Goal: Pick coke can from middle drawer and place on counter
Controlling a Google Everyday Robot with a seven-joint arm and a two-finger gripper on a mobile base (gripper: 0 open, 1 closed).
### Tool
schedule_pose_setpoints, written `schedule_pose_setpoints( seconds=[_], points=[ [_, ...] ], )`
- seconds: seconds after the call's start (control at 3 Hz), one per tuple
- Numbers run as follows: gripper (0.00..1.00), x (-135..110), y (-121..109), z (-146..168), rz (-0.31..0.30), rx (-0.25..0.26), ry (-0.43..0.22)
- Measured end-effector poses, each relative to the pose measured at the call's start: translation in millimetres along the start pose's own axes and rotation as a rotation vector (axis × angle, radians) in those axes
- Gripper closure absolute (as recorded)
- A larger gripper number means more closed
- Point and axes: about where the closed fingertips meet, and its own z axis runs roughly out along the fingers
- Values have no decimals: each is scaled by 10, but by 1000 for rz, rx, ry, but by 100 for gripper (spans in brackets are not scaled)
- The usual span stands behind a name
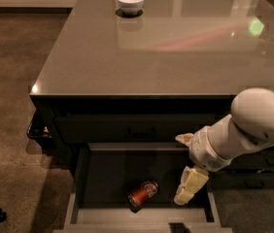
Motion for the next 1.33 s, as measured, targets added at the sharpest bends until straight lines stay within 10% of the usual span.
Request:
schedule_pose_setpoints(
  seconds=[0.67, 1.33],
  points=[
    [0, 664, -626, 1214, -8, 148, -28],
    [0, 684, -628, 1439, -14, 114, -36]
  ],
)
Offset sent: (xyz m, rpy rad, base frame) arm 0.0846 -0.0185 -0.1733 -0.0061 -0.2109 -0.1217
